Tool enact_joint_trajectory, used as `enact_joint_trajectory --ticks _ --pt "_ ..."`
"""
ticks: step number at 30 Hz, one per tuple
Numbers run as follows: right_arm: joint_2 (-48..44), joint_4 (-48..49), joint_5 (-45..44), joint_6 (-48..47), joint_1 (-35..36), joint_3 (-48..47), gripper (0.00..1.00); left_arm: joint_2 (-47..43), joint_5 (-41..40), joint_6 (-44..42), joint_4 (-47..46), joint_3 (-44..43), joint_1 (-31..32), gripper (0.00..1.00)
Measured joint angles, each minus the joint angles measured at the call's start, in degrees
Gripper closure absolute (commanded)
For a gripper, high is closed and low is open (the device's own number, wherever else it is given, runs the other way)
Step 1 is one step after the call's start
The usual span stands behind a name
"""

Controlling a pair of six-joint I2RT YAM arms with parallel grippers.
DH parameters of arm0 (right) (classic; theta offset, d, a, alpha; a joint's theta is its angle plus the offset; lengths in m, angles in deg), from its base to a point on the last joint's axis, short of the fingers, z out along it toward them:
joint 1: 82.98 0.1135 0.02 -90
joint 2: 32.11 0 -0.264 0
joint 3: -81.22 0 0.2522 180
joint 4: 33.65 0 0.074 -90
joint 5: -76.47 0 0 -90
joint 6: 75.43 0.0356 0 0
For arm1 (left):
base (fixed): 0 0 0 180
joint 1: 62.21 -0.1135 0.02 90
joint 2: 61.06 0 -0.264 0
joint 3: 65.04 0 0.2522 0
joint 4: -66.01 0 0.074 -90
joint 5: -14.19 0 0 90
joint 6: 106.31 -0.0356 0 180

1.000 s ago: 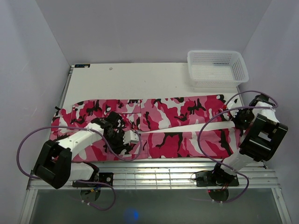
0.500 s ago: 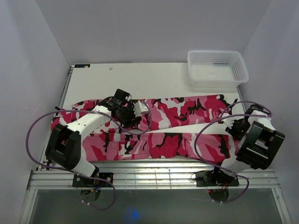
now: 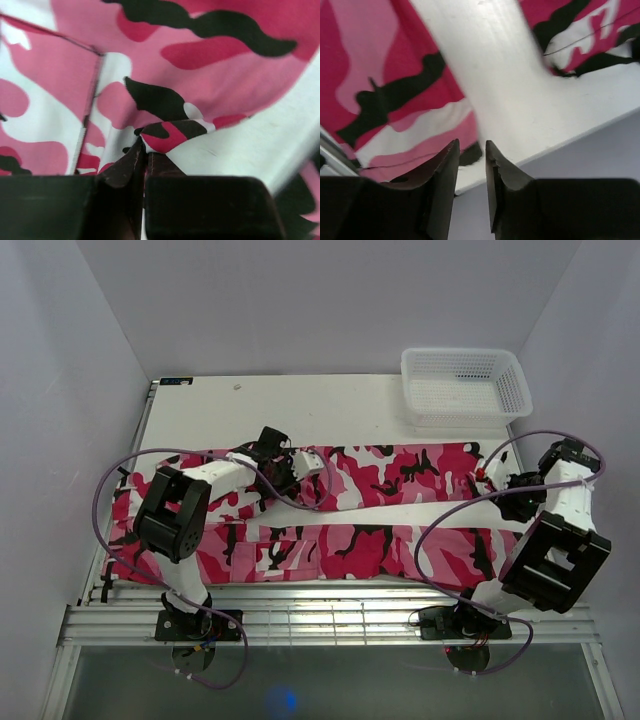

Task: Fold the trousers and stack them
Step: Flatten the trousers out

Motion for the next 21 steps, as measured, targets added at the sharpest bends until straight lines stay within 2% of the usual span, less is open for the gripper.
enact_joint_trajectory --ticks 1,4,9,14,15,18,21 --pt "-0.2 -1.8 0.0 -0.7 0.0 0.5 0.75 1.1 -0.2 0.6 -0.4 -1.3 -0.5 0.95" --pt "-0.9 -4.0 -1.7 -2.6 0.3 8.2 0.84 3.7 -1.2 2.6 -1.7 -4.3 -2.4 1.0" --pt "-0.9 -2.0 -9.1 -4.0 0.3 23.7 0.89 6.2 -2.6 4.3 -3.1 -7.2 -4.8 1.0" --pt "-2.4 -1.2 -13.4 -3.8 0.7 25.4 0.92 8.9 -3.4 5.0 -3.2 -10.8 -7.3 0.98" --pt "-2.4 -1.2 -14.0 -3.7 0.7 25.4 0.92 9.6 -3.5 5.2 -3.4 -11.6 -8.0 0.82" --pt "-2.6 -1.2 -15.5 -3.8 0.7 25.5 0.92 10.3 -3.8 5.2 -3.2 -13.0 -10.5 0.5" --pt "-2.6 -1.1 -15.9 -3.8 0.7 25.5 0.92 9.5 -3.0 6.2 -1.4 -13.9 -12.9 0.44"
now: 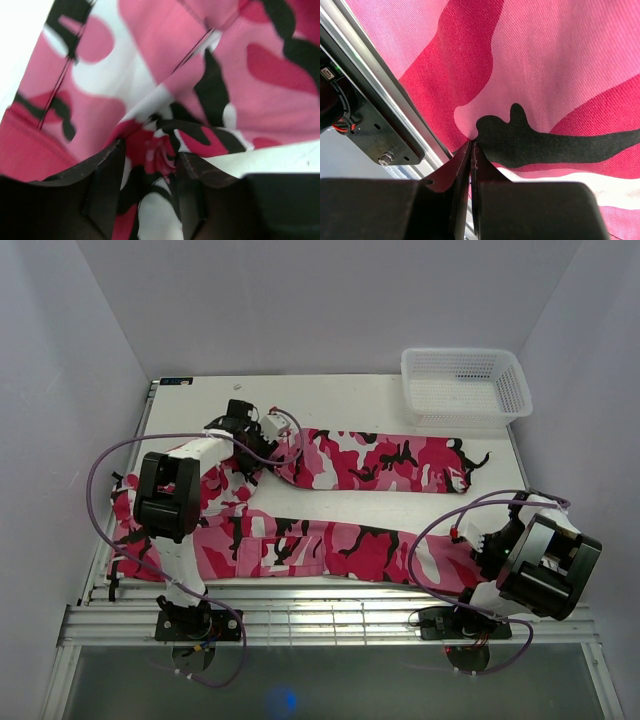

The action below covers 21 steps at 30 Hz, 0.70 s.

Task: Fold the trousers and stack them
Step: Flatten the trousers out

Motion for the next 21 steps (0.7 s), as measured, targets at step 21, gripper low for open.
enact_joint_trajectory --ticks 21 --pt "1.9 1.0 -1.8 0.2 0.0 -1.7 0.92 -16.0 2.0 -6.1 14.4 19.0 -1.0 0.46"
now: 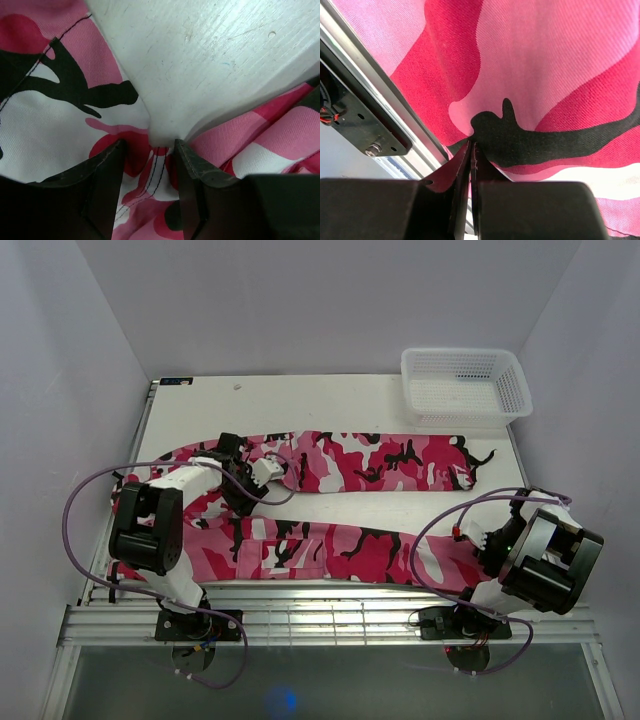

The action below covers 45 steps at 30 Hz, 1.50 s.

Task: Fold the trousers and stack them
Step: Flatten the trousers out

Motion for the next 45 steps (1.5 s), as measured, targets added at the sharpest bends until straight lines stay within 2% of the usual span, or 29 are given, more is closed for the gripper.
enact_joint_trajectory --ticks 2,4,7,8,15,23,24,27,28,31,36,38,41,45 --pt "0.0 0.2 -0.2 0.0 0.0 -0.1 0.92 -0.3 -1.0 -0.5 -1.3 0.8 0.1 0.55" --pt "0.0 0.6 -0.7 0.0 0.0 -0.2 0.92 -0.7 -1.6 -0.7 -2.5 1.6 0.1 0.71" --pt "0.0 1.1 -1.4 -0.2 0.0 -0.2 0.92 -1.4 -2.4 -1.4 -3.8 2.6 0.3 0.88" --pt "0.0 1.3 -1.7 -0.2 0.0 -0.2 0.92 -1.6 -2.7 -1.4 -4.1 2.8 0.4 1.0" --pt "0.0 2.1 -3.3 -0.9 0.0 -0.2 0.92 -0.5 -4.5 0.2 -6.9 1.2 -1.0 1.0" --pt "-0.3 3.2 -4.1 -1.7 0.0 -0.2 0.91 0.6 -5.9 5.3 -14.4 -3.8 -3.6 1.0" --pt "-0.5 3.4 -4.1 -1.7 0.0 -0.2 0.85 0.6 -5.9 5.7 -14.8 -3.8 -3.7 0.95" --pt "-0.9 3.1 -3.3 -1.6 0.0 -0.3 0.71 0.6 -5.1 5.8 -14.3 -4.0 -3.7 0.71" --pt "-0.9 3.0 -2.3 -1.4 0.0 -0.8 0.68 0.5 -4.4 5.7 -13.8 -4.0 -3.9 0.58" --pt "0.0 0.8 3.1 -0.9 -0.1 -6.0 0.62 -0.9 -1.2 5.4 -11.4 -4.1 -4.5 0.37" --pt "3.4 -6.4 15.5 1.8 -0.1 -25.5 0.6 -7.4 4.2 5.6 -6.9 -4.1 -4.9 0.35" --pt "3.9 -7.5 19.6 3.2 -0.1 -30.5 0.58 -10.9 6.5 5.4 -4.9 -4.1 -4.9 0.35" --pt "4.3 -8.2 23.1 4.9 0.5 -32.6 0.57 -15.5 8.9 4.7 -2.3 -3.7 -4.9 0.35" --pt "6.5 -5.9 22.4 6.3 2.9 -29.5 0.51 -20.2 10.8 3.9 0.8 -0.1 -4.9 0.34"
